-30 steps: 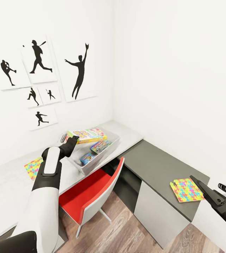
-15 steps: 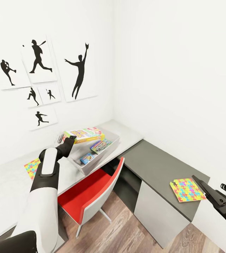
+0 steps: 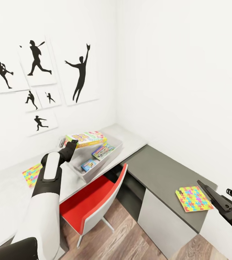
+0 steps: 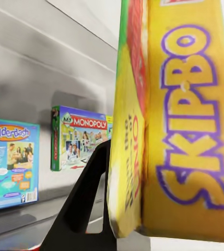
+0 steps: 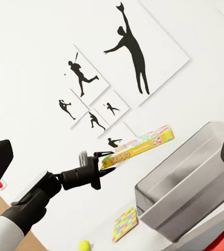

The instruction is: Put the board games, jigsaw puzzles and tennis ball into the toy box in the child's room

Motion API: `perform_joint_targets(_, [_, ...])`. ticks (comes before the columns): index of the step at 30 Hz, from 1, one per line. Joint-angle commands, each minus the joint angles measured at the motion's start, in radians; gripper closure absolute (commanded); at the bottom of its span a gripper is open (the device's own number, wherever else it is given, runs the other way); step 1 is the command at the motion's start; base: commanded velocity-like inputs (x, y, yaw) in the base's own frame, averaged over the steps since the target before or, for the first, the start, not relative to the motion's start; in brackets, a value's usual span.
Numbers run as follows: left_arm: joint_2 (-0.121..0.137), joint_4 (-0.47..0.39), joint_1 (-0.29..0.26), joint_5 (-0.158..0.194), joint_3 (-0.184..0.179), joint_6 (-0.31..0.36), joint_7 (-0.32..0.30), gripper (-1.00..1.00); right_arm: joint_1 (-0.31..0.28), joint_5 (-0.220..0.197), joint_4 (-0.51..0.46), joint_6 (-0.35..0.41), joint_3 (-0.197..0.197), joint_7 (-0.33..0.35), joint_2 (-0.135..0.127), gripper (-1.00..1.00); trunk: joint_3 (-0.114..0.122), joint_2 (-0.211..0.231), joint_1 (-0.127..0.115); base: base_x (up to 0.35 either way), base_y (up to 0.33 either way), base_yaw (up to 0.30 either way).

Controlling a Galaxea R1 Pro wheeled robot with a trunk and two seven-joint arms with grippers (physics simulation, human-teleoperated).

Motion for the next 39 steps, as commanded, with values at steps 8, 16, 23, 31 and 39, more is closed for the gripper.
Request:
perform_joint_targets(8, [-0.001, -0.001, -0.001, 0.015, 0.002, 0.005, 0.005, 1.0, -0.001, -0.004, 0.0, 0.009, 0.001, 0.001, 0.001, -1.0, -0.002, -0.002, 0.001, 0.053, -0.013, 0.0])
perform_joint_targets(16, [-0.001, -0.001, -0.001, 0.013, 0.002, 0.004, 0.003, 1.0, -0.001, -0.004, 0.0, 0.009, 0.001, 0.001, 0.001, -1.0, -0.002, -0.002, 0.001, 0.065, -0.141, 0.0])
perform_joint_targets(23, [-0.001, -0.001, -0.001, 0.009, 0.001, 0.006, 0.004, 1.0, -0.001, -0.004, 0.001, 0.008, 0.0, 0.002, 0.001, -1.0, -0.002, -0.002, 0.001, 0.053, -0.06, 0.0])
perform_joint_targets(31, [-0.001, -0.001, 0.0, 0.017, 0.006, 0.002, 0.004, 1.0, -0.001, -0.005, 0.0, 0.01, -0.002, 0.005, -0.001, -1.0, -0.002, -0.002, 0.001, 0.004, -0.004, 0.0])
perform_joint_targets(39, [-0.001, 0.03, 0.0, 0.017, 0.005, 0.001, 0.003, 1.0, -0.001, -0.005, 0.0, 0.013, -0.001, 0.007, -0.004, -1.0, -0.012, -0.002, 0.001, 0.0, 0.0, 0.0])
